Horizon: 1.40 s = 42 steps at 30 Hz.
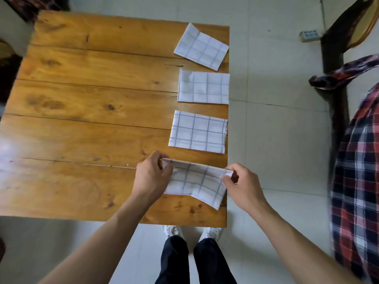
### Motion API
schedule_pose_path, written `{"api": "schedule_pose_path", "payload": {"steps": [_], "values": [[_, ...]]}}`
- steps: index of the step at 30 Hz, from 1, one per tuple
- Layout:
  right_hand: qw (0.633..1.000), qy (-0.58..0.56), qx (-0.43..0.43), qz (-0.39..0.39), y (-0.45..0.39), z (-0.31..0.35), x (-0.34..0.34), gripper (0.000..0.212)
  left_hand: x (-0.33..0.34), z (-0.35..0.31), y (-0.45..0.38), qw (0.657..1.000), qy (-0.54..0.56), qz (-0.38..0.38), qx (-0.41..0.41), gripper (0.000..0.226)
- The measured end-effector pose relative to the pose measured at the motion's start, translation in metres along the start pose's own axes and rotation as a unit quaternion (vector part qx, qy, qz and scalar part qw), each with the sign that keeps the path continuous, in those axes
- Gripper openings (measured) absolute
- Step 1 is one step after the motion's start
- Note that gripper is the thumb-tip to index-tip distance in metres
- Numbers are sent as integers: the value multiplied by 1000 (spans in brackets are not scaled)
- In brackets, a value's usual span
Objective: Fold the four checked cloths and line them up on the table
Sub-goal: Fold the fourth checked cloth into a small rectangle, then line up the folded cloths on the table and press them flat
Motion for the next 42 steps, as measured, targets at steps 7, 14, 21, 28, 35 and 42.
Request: {"api": "schedule_pose_path", "payload": {"steps": [7, 14, 21, 28, 35, 42], "values": [[996, 29, -32, -76, -22, -25, 10, 41, 22, 18, -21, 994, -94, -19, 52, 51], [995, 53, -26, -78, -10, -30, 14, 45, 30, 26, -6, 989, -128, -10, 76, 41], [997, 38, 1, -68, -15, -18, 23, 44, 41, 23, 3, 990, -128, 1, 52, 37], [997, 24, 4, -74, -29, -9, 21, 42, 46, 25, 8, 994, -109, 2, 32, 41], [986, 89, -86, -114, -24, 18, 2, 27, 35, 24, 3, 989, -135, -46, 26, 38], [969, 62, -237, -17, -65, 80, 5, 19, 21, 11, -14, 987, -134, -93, -6, 37]]}}
Point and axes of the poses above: each hand's wrist, its own y-axis away from the middle knuckle, its own x-axis out of the palm, z = x × y, the point moved 7 cm from there along -y, towards the middle knuckle, and after that the axes turned 6 degrees about -y, right-handed, at the moved point
